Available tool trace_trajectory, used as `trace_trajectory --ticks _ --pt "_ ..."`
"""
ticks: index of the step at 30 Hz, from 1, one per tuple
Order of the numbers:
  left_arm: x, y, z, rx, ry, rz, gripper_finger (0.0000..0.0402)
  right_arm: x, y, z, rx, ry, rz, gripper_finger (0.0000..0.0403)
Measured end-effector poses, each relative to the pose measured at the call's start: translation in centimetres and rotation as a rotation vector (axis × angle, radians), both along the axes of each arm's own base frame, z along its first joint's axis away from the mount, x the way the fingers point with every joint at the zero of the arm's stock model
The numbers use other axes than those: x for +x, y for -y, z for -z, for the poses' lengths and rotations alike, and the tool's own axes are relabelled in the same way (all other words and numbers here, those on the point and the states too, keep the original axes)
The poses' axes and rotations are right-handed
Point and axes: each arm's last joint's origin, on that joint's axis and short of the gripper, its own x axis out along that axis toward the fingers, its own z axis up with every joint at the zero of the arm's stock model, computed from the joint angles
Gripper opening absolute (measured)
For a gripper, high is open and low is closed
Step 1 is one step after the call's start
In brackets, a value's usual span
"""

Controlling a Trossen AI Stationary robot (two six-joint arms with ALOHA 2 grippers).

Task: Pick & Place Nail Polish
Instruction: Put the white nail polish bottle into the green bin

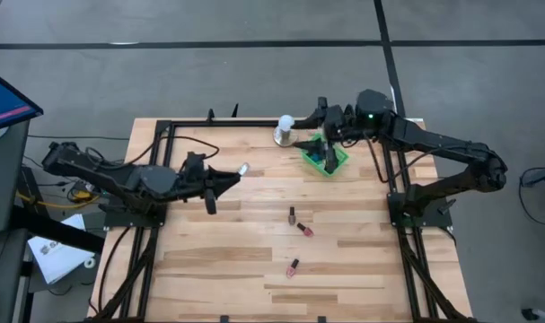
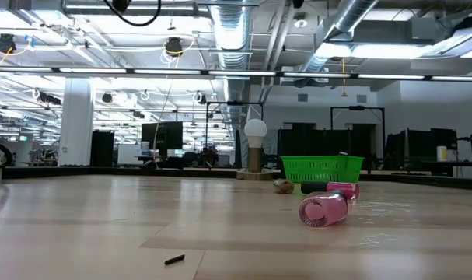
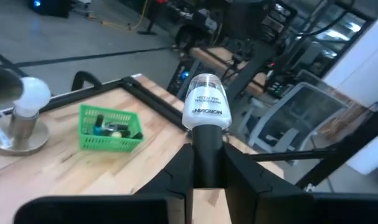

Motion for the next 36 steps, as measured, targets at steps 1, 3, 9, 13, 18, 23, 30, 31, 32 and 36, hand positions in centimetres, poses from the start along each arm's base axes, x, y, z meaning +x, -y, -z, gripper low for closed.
trace_trajectory --ticks 1,3,9,13,18,23,30,31,32,36 --pt "-0.2 0.0 -0.2 0.007 0.006 0.004 0.0048 0.0 0.0 -0.3 0.011 0.029 0.0 0.0222" --pt "-0.4 -0.1 -0.6 0.014 0.03 0.013 0.0049 0.1 -0.2 -0.8 0.032 0.073 -0.004 0.0225" --pt "-1.5 -0.3 -2.1 0.033 0.13 0.062 0.0049 0.5 -0.9 -1.5 0.03 0.162 -0.027 0.0226" --pt "-2.0 -0.5 -2.8 0.027 0.175 0.084 0.005 1.1 -1.1 -1.5 0.031 0.191 -0.029 0.0226" --pt "-2.6 -0.6 -3.2 0.019 0.206 0.106 0.005 2.6 -1.0 -0.9 0.047 0.216 -0.039 0.0225" --pt "-3.0 -0.6 -3.6 0.016 0.232 0.128 0.005 4.0 -0.6 0.0 0.053 0.241 -0.041 0.0225" --pt "-3.6 -0.8 -4.1 0.026 0.263 0.148 0.0051 4.7 -0.4 -0.8 0.039 0.272 -0.05 0.0225" --pt "-3.7 -0.8 -4.2 0.026 0.268 0.148 0.0051 4.7 -0.4 -0.9 0.037 0.274 -0.05 0.0225" --pt "-3.8 -0.9 -4.2 0.032 0.271 0.148 0.0051 4.7 -0.4 -1.0 0.036 0.273 -0.048 0.0225" --pt "-4.1 -1.0 -4.5 0.044 0.283 0.147 0.0051 4.6 -0.4 -1.6 0.029 0.291 -0.048 0.0225"
